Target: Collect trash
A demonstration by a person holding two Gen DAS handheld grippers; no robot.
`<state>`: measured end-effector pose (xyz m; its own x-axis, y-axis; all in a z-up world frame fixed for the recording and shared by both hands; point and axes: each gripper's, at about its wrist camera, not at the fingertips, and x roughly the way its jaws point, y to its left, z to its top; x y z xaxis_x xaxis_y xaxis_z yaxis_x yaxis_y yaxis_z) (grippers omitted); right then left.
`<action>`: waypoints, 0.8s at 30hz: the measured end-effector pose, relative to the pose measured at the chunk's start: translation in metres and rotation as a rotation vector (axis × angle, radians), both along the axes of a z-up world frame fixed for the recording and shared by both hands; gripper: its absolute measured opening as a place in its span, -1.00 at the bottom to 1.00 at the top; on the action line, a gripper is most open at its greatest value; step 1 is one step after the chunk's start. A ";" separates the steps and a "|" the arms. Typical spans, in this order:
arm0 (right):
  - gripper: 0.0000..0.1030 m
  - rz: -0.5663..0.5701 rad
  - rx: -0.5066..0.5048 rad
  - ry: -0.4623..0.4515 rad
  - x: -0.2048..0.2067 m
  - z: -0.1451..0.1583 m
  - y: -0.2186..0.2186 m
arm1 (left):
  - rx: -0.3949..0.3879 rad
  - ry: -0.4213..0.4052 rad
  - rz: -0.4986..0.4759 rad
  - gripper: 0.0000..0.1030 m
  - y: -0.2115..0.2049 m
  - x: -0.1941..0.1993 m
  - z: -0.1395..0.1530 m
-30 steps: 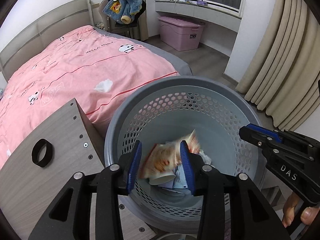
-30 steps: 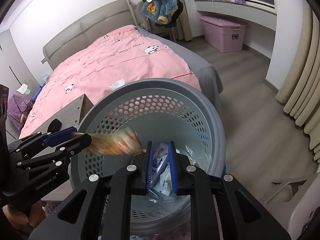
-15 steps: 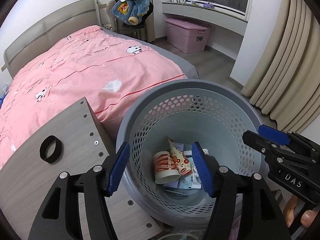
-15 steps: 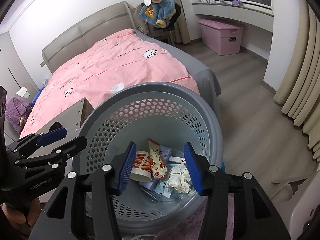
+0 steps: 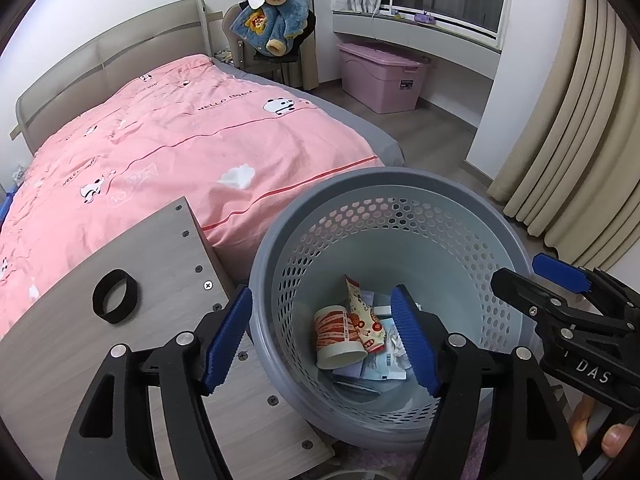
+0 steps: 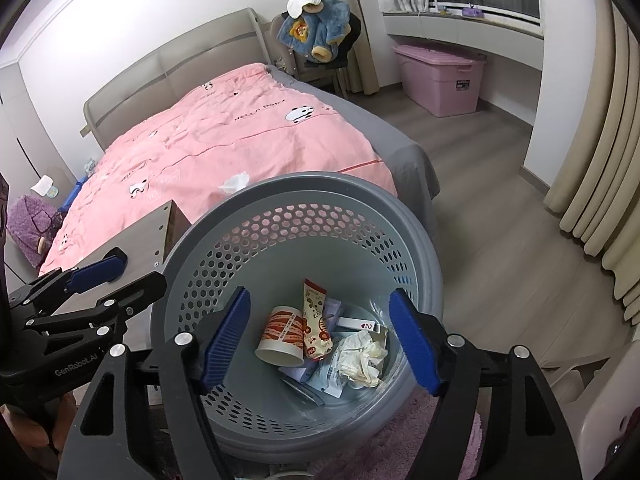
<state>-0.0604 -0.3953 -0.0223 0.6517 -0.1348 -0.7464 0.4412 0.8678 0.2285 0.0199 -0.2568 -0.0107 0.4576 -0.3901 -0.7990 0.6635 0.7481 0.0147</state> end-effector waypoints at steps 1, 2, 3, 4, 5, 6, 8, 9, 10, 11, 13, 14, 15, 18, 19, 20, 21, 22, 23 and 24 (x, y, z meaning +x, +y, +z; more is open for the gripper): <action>0.39 -0.001 0.000 0.000 -0.001 0.000 0.000 | 0.000 -0.002 0.001 0.37 0.001 -0.001 0.001; 0.40 -0.002 0.001 0.000 -0.001 0.000 0.000 | 0.001 -0.004 0.003 0.37 0.001 -0.001 0.001; 0.41 -0.004 0.001 0.000 -0.002 0.000 0.000 | 0.002 -0.006 0.003 0.37 0.002 -0.001 0.002; 0.43 -0.005 0.000 0.001 -0.003 0.001 0.001 | 0.003 -0.008 0.005 0.37 0.002 -0.002 0.002; 0.44 -0.005 -0.002 0.002 -0.004 0.001 0.001 | 0.004 -0.008 0.005 0.38 0.003 -0.002 0.002; 0.44 -0.005 -0.003 0.002 -0.004 0.002 0.001 | 0.003 -0.008 0.005 0.39 0.003 -0.003 0.003; 0.46 -0.005 -0.007 0.002 -0.006 0.003 0.003 | 0.002 -0.010 0.008 0.41 0.004 -0.004 0.003; 0.47 -0.006 -0.009 0.002 -0.007 0.004 0.003 | 0.001 -0.011 0.009 0.42 0.005 -0.005 0.003; 0.51 -0.007 -0.011 0.001 -0.009 0.005 0.004 | 0.000 -0.011 0.010 0.42 0.006 -0.006 0.004; 0.55 -0.008 -0.012 0.001 -0.010 0.005 0.004 | -0.001 -0.011 0.011 0.42 0.007 -0.007 0.004; 0.58 -0.012 -0.017 0.000 -0.012 0.006 0.005 | 0.000 -0.009 0.013 0.43 0.009 -0.010 0.003; 0.59 -0.013 -0.019 -0.001 -0.013 0.006 0.005 | 0.000 -0.007 0.013 0.45 0.010 -0.011 0.003; 0.59 -0.015 -0.020 -0.001 -0.015 0.007 0.006 | -0.001 -0.005 0.014 0.45 0.011 -0.013 0.003; 0.59 -0.018 -0.019 -0.003 -0.019 0.007 0.007 | -0.002 -0.007 0.013 0.46 0.014 -0.017 0.003; 0.60 -0.019 -0.019 -0.002 -0.019 0.007 0.007 | 0.001 -0.010 0.014 0.46 0.015 -0.018 0.003; 0.61 -0.020 -0.019 -0.004 -0.020 0.007 0.008 | 0.003 -0.011 0.016 0.47 0.016 -0.019 0.002; 0.61 -0.020 -0.020 -0.006 -0.021 0.007 0.009 | 0.003 -0.012 0.017 0.47 0.017 -0.020 0.002; 0.62 -0.020 -0.021 -0.006 -0.022 0.007 0.009 | 0.002 -0.012 0.018 0.47 0.019 -0.021 0.002; 0.63 -0.020 -0.022 -0.007 -0.023 0.007 0.010 | 0.001 -0.013 0.018 0.47 0.019 -0.021 0.002; 0.64 -0.020 -0.025 -0.008 -0.024 0.007 0.011 | 0.001 -0.014 0.019 0.48 0.020 -0.022 0.003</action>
